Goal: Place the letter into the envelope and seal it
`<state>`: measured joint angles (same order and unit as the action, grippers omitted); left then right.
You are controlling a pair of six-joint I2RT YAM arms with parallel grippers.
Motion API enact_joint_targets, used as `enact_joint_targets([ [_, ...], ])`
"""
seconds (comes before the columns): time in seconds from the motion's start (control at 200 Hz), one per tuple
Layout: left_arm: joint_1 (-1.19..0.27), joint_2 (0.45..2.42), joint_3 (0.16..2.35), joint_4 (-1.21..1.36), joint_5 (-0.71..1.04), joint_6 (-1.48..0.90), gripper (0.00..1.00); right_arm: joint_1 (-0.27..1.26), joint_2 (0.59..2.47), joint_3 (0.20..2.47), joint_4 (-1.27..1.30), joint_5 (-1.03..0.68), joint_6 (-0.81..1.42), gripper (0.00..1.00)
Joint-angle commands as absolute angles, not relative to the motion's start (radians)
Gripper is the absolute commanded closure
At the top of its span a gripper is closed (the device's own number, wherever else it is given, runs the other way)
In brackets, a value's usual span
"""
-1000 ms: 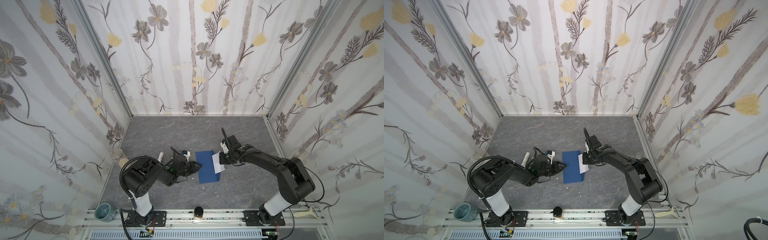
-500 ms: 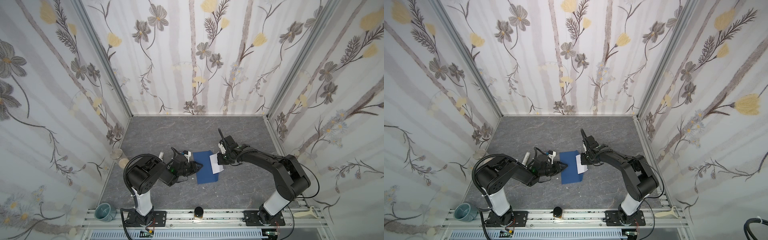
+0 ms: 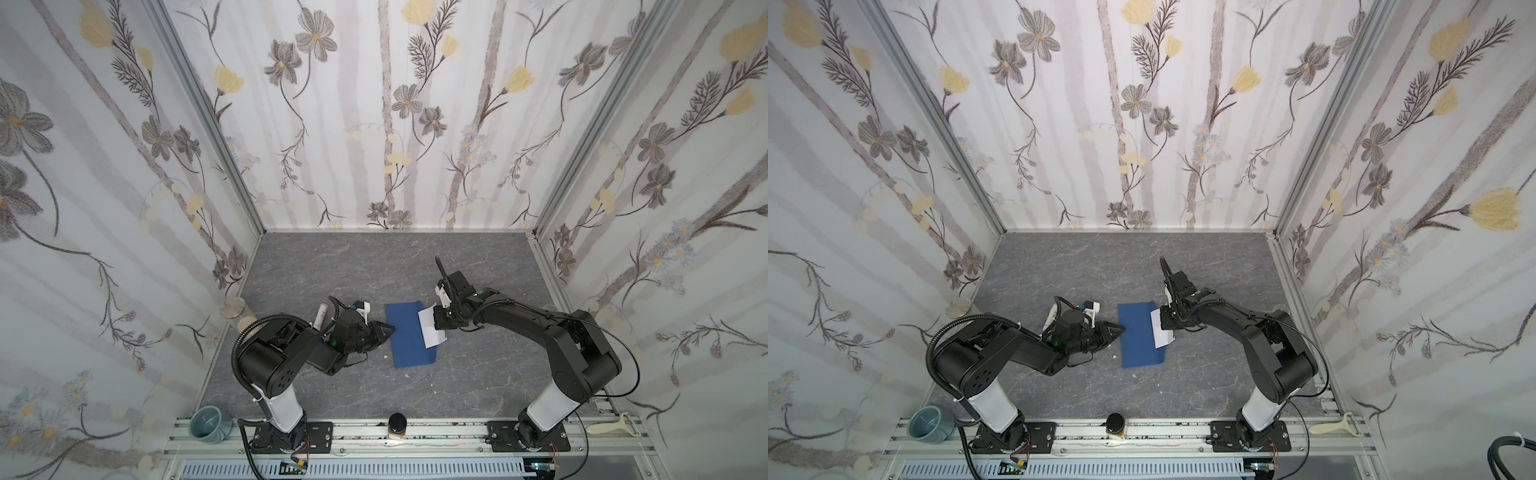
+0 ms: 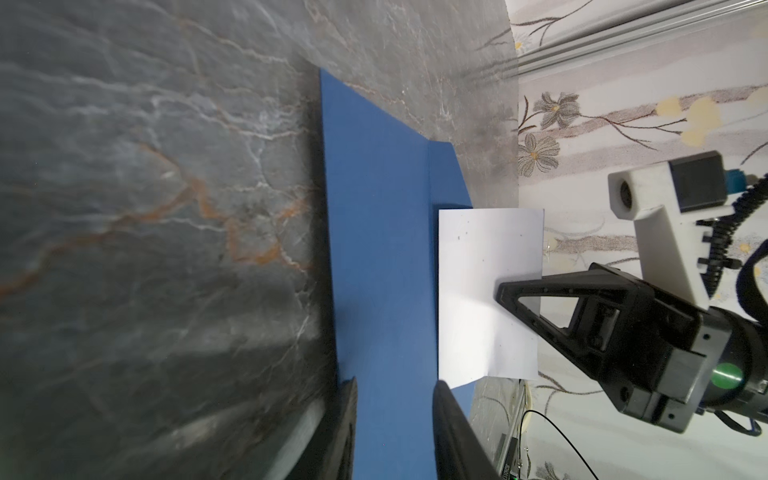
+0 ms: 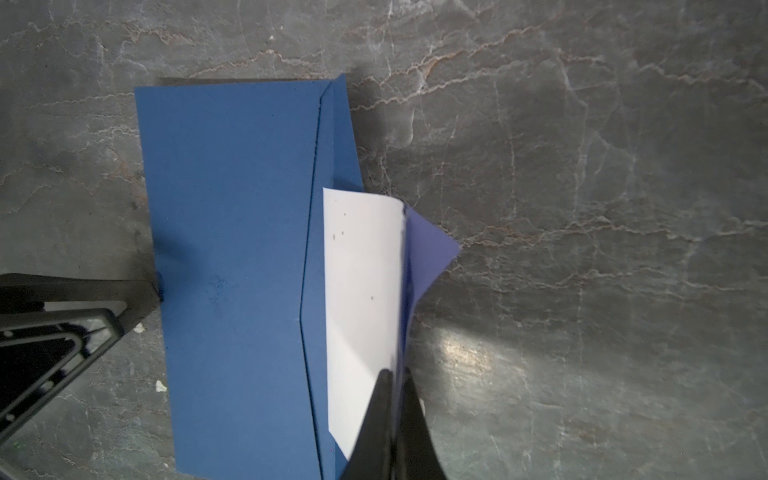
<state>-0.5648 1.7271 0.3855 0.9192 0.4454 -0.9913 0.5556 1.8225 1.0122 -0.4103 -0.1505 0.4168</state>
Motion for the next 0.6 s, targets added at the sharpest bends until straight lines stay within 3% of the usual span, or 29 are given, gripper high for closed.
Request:
enact_joint_targets([
  [0.0,-0.561,1.724,0.379,0.905,0.425,-0.985,0.70,0.558,1.818,1.022,-0.407,-0.138,0.410,1.00],
  [0.595,-0.582,1.806,0.435,0.861,0.456,-0.971,0.76,0.587,1.836,1.038,-0.399,-0.152,0.426,1.00],
])
